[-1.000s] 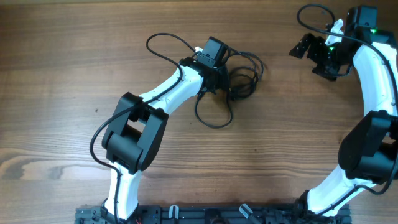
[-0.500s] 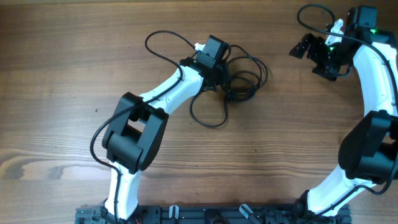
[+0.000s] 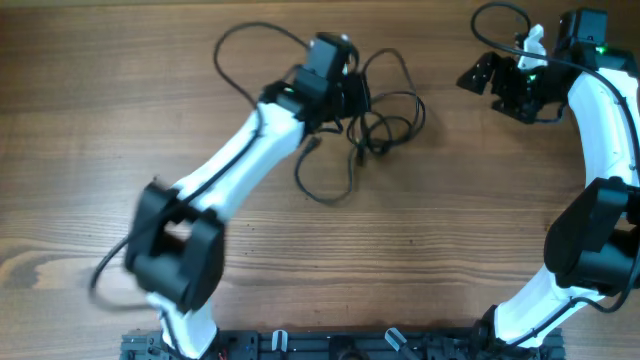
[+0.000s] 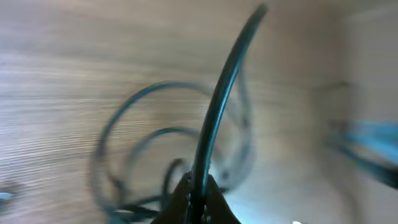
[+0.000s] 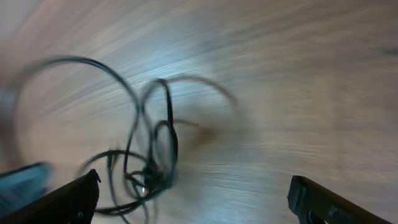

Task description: Untangle cables

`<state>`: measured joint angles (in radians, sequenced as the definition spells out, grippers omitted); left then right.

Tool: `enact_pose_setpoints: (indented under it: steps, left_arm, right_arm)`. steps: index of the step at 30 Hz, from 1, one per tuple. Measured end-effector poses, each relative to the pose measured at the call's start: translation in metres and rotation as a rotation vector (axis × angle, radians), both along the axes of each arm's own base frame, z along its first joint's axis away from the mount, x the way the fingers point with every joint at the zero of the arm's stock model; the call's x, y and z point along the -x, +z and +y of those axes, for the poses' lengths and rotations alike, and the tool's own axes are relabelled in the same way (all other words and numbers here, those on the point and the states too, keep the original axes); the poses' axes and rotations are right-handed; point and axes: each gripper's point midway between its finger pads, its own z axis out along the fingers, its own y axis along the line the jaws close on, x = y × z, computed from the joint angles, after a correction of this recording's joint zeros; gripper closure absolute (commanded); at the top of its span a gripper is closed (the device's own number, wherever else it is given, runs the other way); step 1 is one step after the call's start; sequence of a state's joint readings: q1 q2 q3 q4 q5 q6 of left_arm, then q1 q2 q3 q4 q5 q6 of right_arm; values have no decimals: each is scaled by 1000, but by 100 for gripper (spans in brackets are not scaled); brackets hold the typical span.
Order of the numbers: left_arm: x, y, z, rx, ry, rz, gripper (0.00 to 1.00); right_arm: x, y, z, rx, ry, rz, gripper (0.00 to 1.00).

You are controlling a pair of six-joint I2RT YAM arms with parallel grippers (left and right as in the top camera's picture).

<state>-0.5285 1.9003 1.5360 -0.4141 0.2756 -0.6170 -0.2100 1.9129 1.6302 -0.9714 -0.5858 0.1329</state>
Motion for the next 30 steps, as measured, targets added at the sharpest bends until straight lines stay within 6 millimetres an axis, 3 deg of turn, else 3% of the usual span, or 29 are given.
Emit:
enact_pose_setpoints:
  steps: [1,2,5,8,13,18,22,26,30]
  left_arm:
    - [8,35,-3,78,-49,-37,96]
    - [13,54,-5,119,-76,-59,96]
    - [30,90,-7,236,-151,-50,96]
    - [32,91,-3,311,-130,41,96]
    - [12,103,18,406,-36,83,96]
    - [-6,108,40,476,81,139,96]
    - [-8,110,42,500,106,162,96]
    - [-7,110,41,515,122,187,96]
    - [-10,112,46,535,135,199,96]
  right_arm:
    - [0,5,7,-39,34,-21,3]
    - [0,8,12,-63,54,-35,5]
    - [1,18,25,-142,108,-74,14]
    - [2,27,34,-202,139,-99,24]
    - [5,31,44,-240,164,-98,32]
    - [9,32,72,-241,249,-110,36]
    - [16,32,105,-228,366,-137,39]
    - [24,32,131,-210,485,-184,52]
    - [28,29,140,-185,528,-191,55]
